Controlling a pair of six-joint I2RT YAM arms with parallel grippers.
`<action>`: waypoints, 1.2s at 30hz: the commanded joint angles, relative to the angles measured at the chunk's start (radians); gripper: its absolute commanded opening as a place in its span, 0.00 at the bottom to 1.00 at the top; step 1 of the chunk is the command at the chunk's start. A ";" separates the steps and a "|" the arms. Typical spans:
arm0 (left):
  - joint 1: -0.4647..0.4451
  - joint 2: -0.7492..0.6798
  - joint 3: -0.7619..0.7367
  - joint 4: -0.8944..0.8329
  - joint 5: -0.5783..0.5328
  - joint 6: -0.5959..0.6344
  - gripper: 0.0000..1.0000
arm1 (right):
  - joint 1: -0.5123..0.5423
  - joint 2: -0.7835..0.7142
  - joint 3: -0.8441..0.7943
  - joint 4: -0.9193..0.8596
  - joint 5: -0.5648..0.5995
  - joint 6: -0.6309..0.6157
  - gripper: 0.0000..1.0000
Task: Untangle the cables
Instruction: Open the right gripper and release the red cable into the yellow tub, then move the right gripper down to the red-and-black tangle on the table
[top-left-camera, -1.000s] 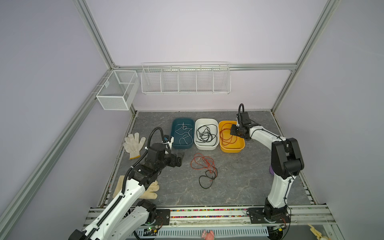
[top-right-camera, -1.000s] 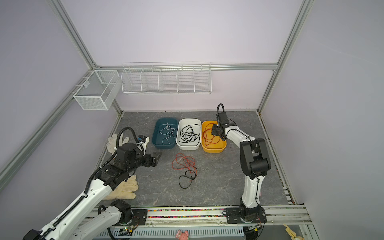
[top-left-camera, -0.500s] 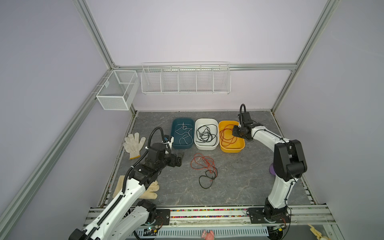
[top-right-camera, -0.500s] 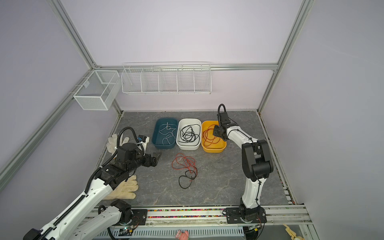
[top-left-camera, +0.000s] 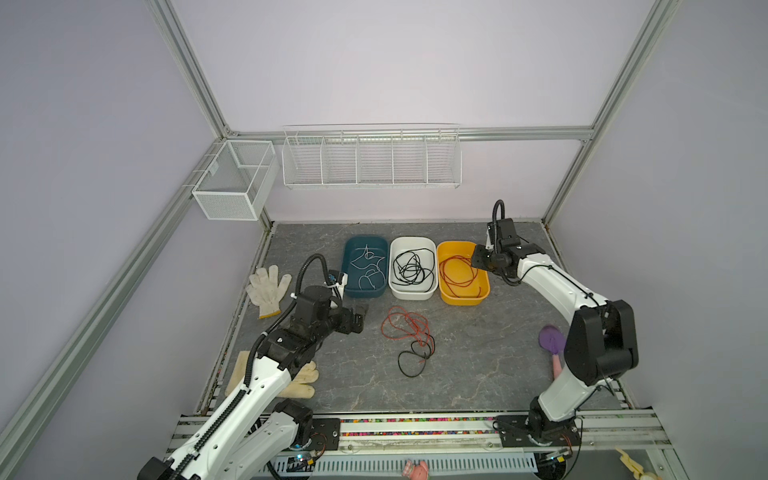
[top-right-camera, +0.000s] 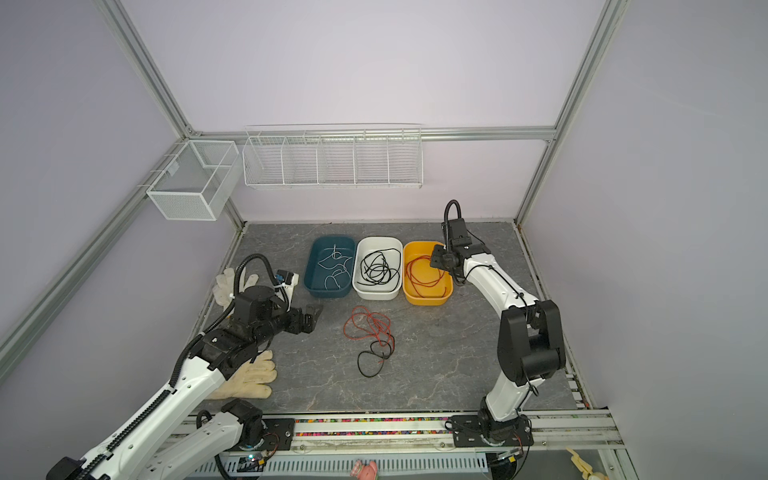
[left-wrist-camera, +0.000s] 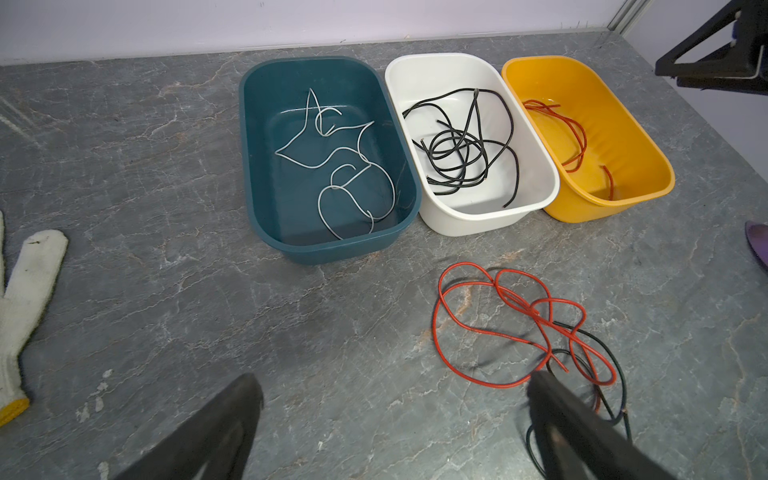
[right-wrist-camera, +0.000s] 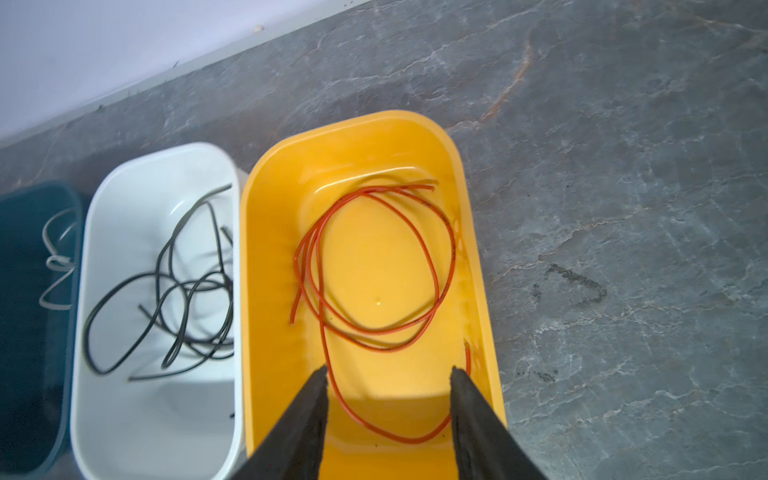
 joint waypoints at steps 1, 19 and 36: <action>-0.004 0.006 0.003 -0.014 -0.001 0.016 0.99 | 0.042 -0.092 -0.065 -0.005 -0.170 -0.007 0.61; -0.009 0.020 0.004 -0.024 0.004 0.012 0.99 | 0.495 -0.276 -0.352 0.073 -0.256 -0.077 0.64; -0.016 0.026 0.004 -0.028 -0.003 0.015 0.99 | 0.605 -0.064 -0.309 0.074 -0.160 -0.072 0.40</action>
